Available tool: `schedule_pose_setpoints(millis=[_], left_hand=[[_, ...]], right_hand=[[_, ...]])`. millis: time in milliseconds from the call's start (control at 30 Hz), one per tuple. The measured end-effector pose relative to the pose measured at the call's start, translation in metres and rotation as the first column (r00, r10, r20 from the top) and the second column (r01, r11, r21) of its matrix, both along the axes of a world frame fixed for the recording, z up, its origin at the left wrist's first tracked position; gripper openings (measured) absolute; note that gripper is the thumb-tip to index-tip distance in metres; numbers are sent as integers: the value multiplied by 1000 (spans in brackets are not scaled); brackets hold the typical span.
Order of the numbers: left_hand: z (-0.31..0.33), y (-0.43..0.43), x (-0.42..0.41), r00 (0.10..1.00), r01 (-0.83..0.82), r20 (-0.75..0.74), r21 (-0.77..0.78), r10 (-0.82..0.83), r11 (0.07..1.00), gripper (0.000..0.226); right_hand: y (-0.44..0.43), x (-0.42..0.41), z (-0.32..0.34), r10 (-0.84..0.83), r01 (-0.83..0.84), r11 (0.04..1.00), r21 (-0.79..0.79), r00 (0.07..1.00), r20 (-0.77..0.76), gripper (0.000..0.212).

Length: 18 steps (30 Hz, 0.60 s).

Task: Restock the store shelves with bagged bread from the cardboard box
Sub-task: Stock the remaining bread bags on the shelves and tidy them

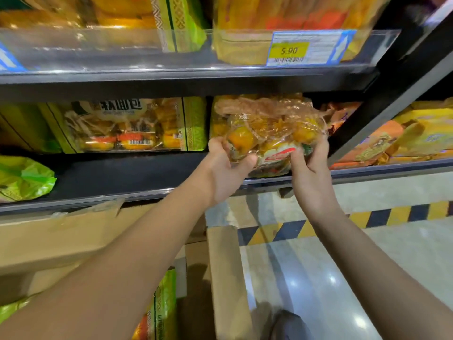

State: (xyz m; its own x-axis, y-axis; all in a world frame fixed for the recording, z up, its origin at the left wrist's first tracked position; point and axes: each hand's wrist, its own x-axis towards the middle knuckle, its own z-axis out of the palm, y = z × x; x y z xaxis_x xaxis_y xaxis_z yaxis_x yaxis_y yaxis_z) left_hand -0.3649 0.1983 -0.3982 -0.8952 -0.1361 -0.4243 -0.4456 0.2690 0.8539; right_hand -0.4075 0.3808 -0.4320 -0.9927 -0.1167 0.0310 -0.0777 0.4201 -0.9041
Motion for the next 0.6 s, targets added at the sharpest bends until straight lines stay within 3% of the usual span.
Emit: schedule_pose_setpoints(millis=[67, 200, 433, 600], left_hand=[[-5, 0, -1, 1000, -19, 2, 16, 19, 1000, 69], [-1, 3, -6, 999, -36, 11, 11, 36, 999, 57], [0, 11, -10, 992, -87, 86, -114, 97, 990, 69], [-6, 11, -10, 991, -112, 64, -86, 118, 990, 66]], right_hand=[[-1, -4, -4, -2, 2, 1000, -10, 1000, 17, 43], [-8, -13, -6, -50, 50, 999, 10, 998, 34, 27], [-12, -25, 3, -102, 105, 994, -19, 989, 108, 41], [-11, -21, -3, -136, 134, 990, 43, 988, 66, 46]])
